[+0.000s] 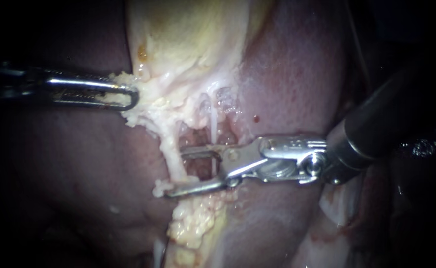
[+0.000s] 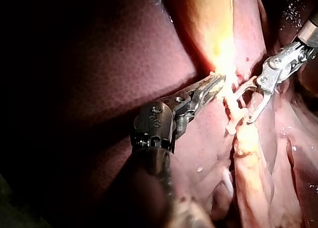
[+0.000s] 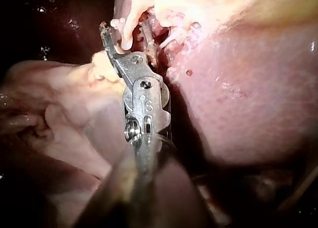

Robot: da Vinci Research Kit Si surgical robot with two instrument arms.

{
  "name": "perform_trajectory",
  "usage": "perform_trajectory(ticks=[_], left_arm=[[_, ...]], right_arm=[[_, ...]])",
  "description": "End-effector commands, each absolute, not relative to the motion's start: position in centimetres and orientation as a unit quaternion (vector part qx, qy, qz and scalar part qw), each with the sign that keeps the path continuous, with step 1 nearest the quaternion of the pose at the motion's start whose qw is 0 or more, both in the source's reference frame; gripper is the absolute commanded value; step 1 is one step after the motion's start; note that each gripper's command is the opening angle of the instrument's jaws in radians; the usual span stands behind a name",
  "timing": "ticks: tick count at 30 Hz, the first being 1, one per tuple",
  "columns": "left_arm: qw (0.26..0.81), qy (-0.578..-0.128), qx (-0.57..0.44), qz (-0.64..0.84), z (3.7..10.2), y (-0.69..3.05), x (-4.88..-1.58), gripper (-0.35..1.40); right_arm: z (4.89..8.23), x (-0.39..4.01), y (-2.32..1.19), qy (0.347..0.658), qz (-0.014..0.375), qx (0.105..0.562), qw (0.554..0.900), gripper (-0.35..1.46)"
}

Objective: Going back first clip left tube

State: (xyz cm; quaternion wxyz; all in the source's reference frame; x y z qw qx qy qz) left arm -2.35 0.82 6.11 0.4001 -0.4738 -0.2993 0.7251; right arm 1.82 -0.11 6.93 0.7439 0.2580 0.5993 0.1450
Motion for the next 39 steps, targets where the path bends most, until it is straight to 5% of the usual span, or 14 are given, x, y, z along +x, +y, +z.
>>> perform_trajectory(ticks=[1,21,39], left_arm=[[0.4,-0.3,-0.474,0.725,6.11,0.82,-2.35,-0.35],[0.399,-0.3,-0.473,0.726,6.11,0.81,-2.34,-0.35],[0.397,-0.295,-0.466,0.734,6.39,0.74,-2.58,-0.35]], right_arm=[[6.92,1.76,-0.11,0.601,0.139,0.256,0.744,0.5],[6.4,0.58,0.29,0.613,0.119,0.201,0.755,0.5],[6.38,0.49,0.29,0.615,0.109,0.2,0.755,0.5]])
